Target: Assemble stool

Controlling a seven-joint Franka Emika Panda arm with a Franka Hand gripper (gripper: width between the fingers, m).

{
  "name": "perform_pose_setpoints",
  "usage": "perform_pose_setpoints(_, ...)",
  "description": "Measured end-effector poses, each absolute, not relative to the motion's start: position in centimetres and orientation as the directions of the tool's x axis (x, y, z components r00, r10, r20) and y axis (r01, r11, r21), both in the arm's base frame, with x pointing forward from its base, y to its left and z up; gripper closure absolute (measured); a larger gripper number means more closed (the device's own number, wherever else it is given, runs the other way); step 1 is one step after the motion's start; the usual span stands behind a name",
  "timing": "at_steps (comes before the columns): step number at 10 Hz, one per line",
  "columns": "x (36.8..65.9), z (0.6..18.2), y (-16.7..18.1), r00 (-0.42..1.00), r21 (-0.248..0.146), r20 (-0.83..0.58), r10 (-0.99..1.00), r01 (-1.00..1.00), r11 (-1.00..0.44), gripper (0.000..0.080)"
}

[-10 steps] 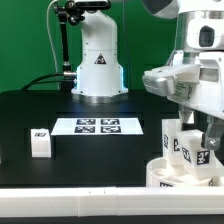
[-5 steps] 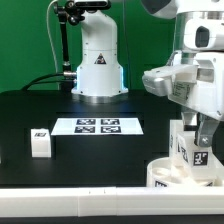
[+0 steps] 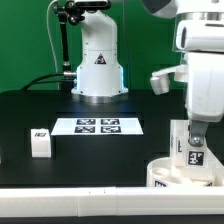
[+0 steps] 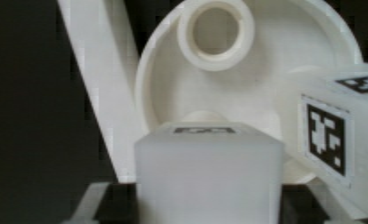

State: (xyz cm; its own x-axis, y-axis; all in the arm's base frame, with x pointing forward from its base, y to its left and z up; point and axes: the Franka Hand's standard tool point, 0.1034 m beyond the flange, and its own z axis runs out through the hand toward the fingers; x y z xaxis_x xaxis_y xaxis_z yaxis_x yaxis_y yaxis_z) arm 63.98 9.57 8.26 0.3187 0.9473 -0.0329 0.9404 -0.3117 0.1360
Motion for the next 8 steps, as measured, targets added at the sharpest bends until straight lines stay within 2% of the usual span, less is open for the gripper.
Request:
perform_pose_setpoints(4,63.66,8.18,9.82,0.680,0.119,0.030,0.732,0.725,-0.678,0.0462)
perform_pose_setpoints(8,63.46,8.08,10.45,0.926,0.054,0.081,0.369,0.366,-0.929,0.0462)
